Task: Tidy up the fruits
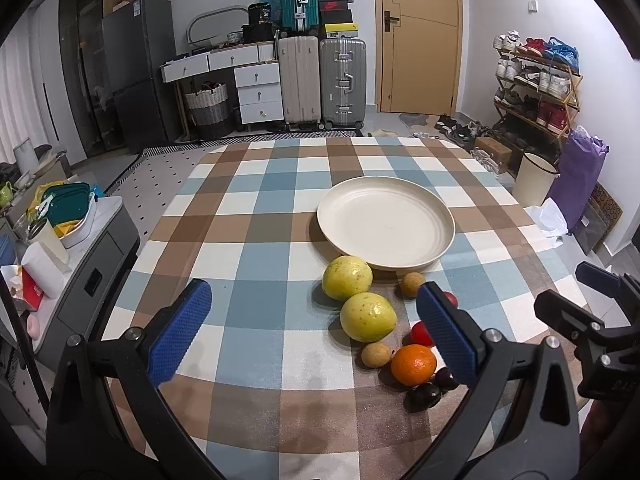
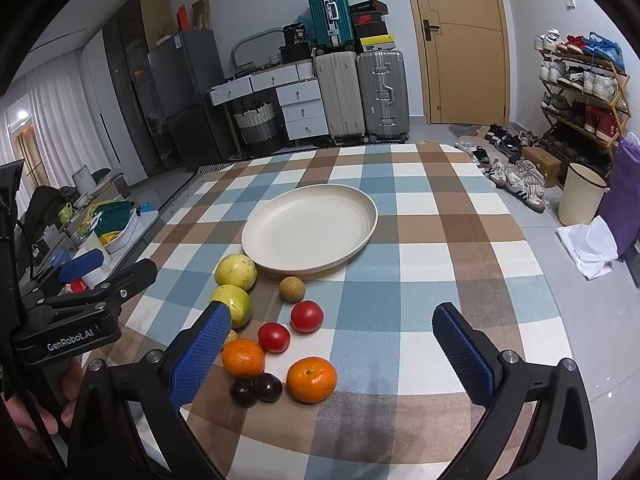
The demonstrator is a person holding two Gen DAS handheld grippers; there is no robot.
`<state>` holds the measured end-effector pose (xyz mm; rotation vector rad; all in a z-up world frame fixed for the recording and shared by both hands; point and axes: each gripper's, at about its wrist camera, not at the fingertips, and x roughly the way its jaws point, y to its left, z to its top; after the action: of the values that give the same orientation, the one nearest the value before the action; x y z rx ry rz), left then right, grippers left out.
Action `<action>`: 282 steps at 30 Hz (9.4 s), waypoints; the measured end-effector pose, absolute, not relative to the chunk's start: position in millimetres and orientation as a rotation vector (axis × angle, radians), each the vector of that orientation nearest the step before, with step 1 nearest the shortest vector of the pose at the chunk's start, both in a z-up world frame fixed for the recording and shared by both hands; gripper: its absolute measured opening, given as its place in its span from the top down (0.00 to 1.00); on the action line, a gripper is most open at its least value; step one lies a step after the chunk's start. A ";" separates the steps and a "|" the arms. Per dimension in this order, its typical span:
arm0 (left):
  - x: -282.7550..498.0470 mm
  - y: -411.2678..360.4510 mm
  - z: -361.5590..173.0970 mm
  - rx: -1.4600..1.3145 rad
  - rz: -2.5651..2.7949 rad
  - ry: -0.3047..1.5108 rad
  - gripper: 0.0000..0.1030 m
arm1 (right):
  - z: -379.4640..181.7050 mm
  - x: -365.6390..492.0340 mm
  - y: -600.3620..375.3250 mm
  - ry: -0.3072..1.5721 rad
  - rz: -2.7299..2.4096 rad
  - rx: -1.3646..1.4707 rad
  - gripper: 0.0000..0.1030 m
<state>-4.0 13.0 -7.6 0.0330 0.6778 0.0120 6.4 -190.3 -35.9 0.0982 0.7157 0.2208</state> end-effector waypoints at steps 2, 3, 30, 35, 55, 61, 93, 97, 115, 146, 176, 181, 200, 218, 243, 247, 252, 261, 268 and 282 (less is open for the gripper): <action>-4.2 12.2 -7.4 0.030 0.012 0.678 0.01 | -36.6 5.6 -190.4 0.713 0.225 0.098 0.00; -3.5 13.3 -7.2 0.026 0.013 0.681 0.01 | -37.0 5.5 -190.2 0.713 0.226 0.097 0.00; -3.6 15.3 -21.7 0.023 0.013 0.714 0.01 | -55.4 7.7 -190.9 0.759 0.269 0.104 0.00; 2.3 19.3 -27.3 0.015 0.019 0.738 0.01 | -72.4 10.8 -192.1 0.797 0.273 0.097 0.00; 18.2 35.4 -53.5 0.000 0.050 0.809 0.01 | -132.0 31.2 -184.7 0.948 0.309 0.112 0.21; 18.8 39.2 -56.9 -0.013 0.046 0.819 0.01 | -133.3 29.5 -178.9 0.939 0.317 0.076 0.28; 62.7 35.3 -95.0 -0.124 -0.087 0.960 0.01 | -119.0 28.0 -180.8 0.856 0.406 0.104 0.60; 75.0 25.0 -102.4 -0.102 -0.095 0.982 0.01 | -120.0 31.6 -186.1 0.858 0.401 0.118 0.60; 105.4 -1.5 -126.2 -0.109 -0.162 1.060 0.01 | -123.4 43.6 -195.9 0.870 0.417 0.172 0.60; 85.9 -5.7 -114.8 -0.209 -0.329 1.077 0.53 | -113.6 40.4 -201.5 0.835 0.394 0.157 0.60; 181.7 3.5 -50.6 -0.191 -0.399 0.984 0.53 | -65.2 152.9 -169.9 0.786 0.510 0.222 0.60; 213.4 -1.1 -71.5 -0.178 -0.413 1.024 0.53 | -77.2 179.1 -166.8 0.823 0.490 0.215 0.60; 240.7 -4.0 -88.4 -0.226 -0.437 1.013 0.36 | -99.5 199.9 -173.2 0.854 0.421 0.139 0.35; 172.6 10.8 -50.4 -0.159 -0.325 0.940 0.22 | -47.3 147.1 -197.8 0.710 0.380 0.166 0.17; 64.6 39.4 -41.4 -0.169 -0.213 0.859 0.03 | -40.4 51.7 -176.5 0.700 0.431 0.108 0.08; 51.1 41.1 -46.9 -0.165 -0.207 0.863 0.02 | -57.0 36.0 -169.5 0.743 0.457 0.106 0.08; 34.3 43.2 -55.6 -0.148 -0.189 0.854 0.02 | -75.2 24.5 -163.8 0.787 0.472 0.120 0.08; 15.1 53.4 -75.8 -0.118 -0.143 0.853 0.02 | -105.1 20.9 -154.4 0.867 0.515 0.154 0.08; 15.2 63.2 -85.5 -0.112 -0.120 0.858 0.02 | -121.0 31.1 -139.8 0.922 0.557 0.160 0.11; 26.7 75.3 -92.9 -0.109 -0.079 0.887 0.02 | -133.8 43.8 -119.7 0.971 0.578 0.146 0.32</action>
<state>26.7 75.3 -92.9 -0.1092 0.8872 -0.0786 43.8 -119.7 -133.7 0.1464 0.9710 0.5778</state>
